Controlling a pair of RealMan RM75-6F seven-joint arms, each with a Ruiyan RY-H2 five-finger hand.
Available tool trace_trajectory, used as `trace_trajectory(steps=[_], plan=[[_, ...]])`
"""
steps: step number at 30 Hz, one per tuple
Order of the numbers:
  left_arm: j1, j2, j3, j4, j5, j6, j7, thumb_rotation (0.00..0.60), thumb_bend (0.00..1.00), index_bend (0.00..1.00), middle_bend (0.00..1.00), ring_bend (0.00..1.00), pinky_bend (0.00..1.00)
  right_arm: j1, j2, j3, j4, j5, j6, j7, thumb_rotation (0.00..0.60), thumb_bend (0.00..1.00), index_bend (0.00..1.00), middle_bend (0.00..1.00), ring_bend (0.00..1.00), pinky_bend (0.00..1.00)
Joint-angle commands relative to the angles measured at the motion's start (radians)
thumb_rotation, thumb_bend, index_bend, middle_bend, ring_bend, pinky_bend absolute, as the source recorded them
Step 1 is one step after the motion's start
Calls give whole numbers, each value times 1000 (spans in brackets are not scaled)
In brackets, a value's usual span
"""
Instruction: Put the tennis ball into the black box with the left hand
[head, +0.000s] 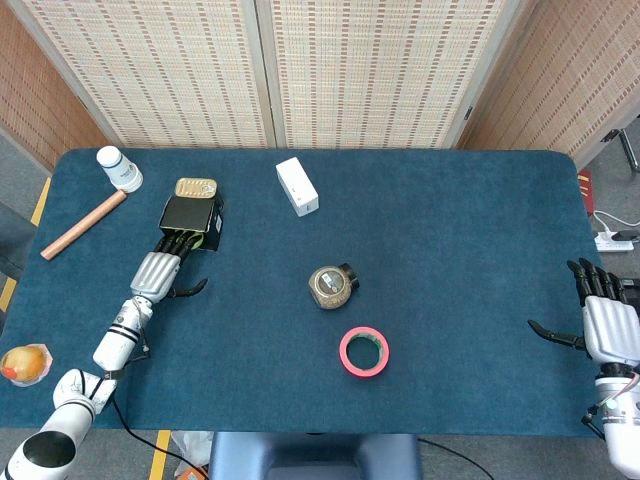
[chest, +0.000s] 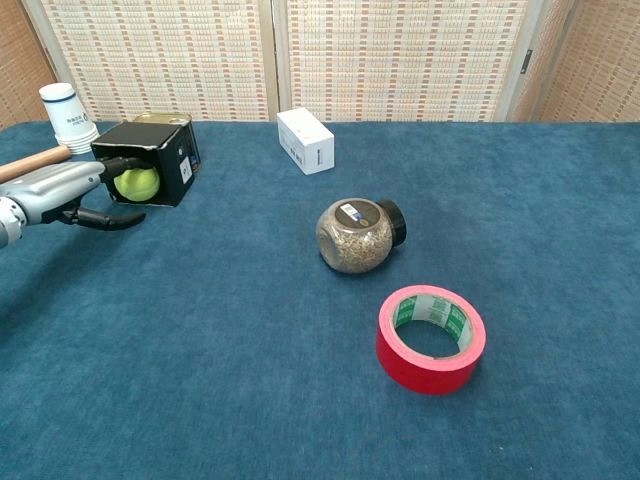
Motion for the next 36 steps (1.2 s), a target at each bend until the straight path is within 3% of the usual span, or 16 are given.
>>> trace_trajectory(steps=[1,13,19,22,25,27,29,30,32,33,36], plan=[[7,6,6,-9,3,14,2,129,260,3,0,0,0,-1,1,0,1,-2,2,3,506,0,54,0,0,0],[35,-14,-13,11,-20,109,26,130,258,28,0,0,0,-5,4,-5,0,-15,6,13,507,0,53,0,0,0],[81,-33,-32,40,-44,188,59,136,272,111,0,0,4,0,4,-3,2,-7,-3,10,507,0,53,0,0,0],[105,-30,-35,39,-53,185,76,133,272,131,11,0,31,2,3,-4,2,-5,-7,5,507,0,53,0,0,0],[135,-29,-51,33,-72,226,109,130,308,174,76,9,121,2,4,-4,0,-4,-6,5,507,0,53,0,0,0],[162,-28,-69,26,-91,272,145,154,365,271,170,112,296,0,5,-4,0,-4,-4,8,506,0,53,0,0,0],[187,-21,-83,9,-105,316,169,330,425,457,360,365,579,-1,6,-4,0,-5,-4,12,506,0,53,0,0,0],[203,-8,-78,-5,-104,322,182,487,481,651,599,621,804,0,7,-5,0,-7,-4,13,506,0,53,0,0,0],[232,25,-59,-39,-91,323,203,599,550,901,904,907,981,0,8,-8,-1,-13,-7,15,507,0,53,0,0,0],[246,40,-52,-54,-87,332,215,600,582,979,988,982,1000,0,9,-9,-2,-17,-7,17,507,0,53,0,0,0],[313,114,-32,-154,-73,405,241,600,624,1000,1000,1000,1000,-5,15,-12,-4,-23,-5,31,507,0,53,0,0,0]])
